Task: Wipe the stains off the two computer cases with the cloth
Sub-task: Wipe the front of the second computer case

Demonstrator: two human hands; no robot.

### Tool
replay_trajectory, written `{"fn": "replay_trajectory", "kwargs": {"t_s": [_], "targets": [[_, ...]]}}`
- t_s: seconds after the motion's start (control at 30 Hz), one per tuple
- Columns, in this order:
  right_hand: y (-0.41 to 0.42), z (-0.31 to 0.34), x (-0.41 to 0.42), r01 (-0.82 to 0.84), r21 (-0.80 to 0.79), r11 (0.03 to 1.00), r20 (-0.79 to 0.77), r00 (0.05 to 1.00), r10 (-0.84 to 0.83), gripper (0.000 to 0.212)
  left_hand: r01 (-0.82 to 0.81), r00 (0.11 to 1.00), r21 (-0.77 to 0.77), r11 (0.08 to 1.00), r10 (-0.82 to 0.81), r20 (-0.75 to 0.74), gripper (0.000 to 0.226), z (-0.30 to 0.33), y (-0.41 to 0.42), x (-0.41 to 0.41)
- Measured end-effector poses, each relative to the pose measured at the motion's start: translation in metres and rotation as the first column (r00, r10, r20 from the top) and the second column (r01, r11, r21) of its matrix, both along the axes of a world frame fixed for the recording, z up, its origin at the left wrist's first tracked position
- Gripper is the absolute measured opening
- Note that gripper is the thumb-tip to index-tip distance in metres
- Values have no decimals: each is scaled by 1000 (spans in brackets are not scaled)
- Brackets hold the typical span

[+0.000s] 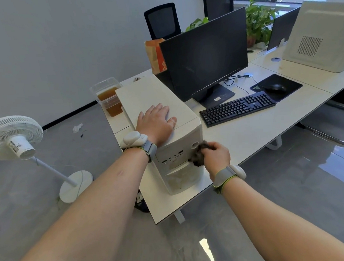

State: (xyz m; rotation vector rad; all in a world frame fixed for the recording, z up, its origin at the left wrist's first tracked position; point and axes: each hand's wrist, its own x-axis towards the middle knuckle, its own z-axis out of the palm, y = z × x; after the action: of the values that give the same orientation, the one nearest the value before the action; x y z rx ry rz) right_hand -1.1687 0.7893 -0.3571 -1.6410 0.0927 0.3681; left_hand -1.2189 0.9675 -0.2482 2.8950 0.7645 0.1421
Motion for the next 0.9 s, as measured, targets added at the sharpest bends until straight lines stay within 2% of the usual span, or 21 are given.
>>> {"fn": "replay_trajectory", "kwargs": {"t_s": [0.07, 0.17, 0.23, 0.33, 0.4, 0.47, 0.53, 0.57, 0.63, 0.8, 0.9], "targets": [[-4, -9, 0, -2, -11, 1000, -71, 997, 2, 23, -2, 1000, -3, 1000, 2, -2, 56, 1, 0, -1], [2, -2, -3, 75, 94, 993, 62, 995, -81, 15, 2, 1000, 6, 1000, -2, 2, 56, -1, 1, -1], [6, -3, -3, 49, 48, 998, 81, 995, -53, 15, 8, 1000, 5, 1000, -8, -1, 56, -1, 1, -1], [3, -16, 1, 13, -43, 999, -163, 986, -20, 12, 8, 1000, 8, 1000, -8, 2, 55, 0, 0, 0], [-5, -25, 3, 83, -35, 996, -299, 950, -90, 13, 11, 1000, 13, 1000, -11, 0, 55, -1, 1, -1], [-8, -27, 0, 188, 106, 977, -449, 885, -121, 13, 12, 1000, 15, 1000, -12, 5, 56, -2, 2, 0], [-6, -22, -9, 317, 317, 894, -595, 801, -73, 10, 13, 1000, 14, 1000, -13, 5, 56, -2, 2, 0], [-4, -22, -12, 342, 381, 859, -605, 795, -49, 10, 9, 1000, 13, 1000, -9, 3, 56, -2, 2, 0], [3, -18, -23, 298, 367, 881, -545, 837, -56, 11, 3, 1000, 5, 1000, -3, -1, 55, -2, 3, 0], [22, -11, -41, 223, 181, 958, -362, 921, -146, 16, 12, 1000, 16, 1000, -12, 7, 51, -2, 3, 1], [19, -6, -44, 170, 279, 945, -299, 951, -82, 18, 2, 1000, 10, 1000, -2, 3, 52, -3, 3, 1]]}}
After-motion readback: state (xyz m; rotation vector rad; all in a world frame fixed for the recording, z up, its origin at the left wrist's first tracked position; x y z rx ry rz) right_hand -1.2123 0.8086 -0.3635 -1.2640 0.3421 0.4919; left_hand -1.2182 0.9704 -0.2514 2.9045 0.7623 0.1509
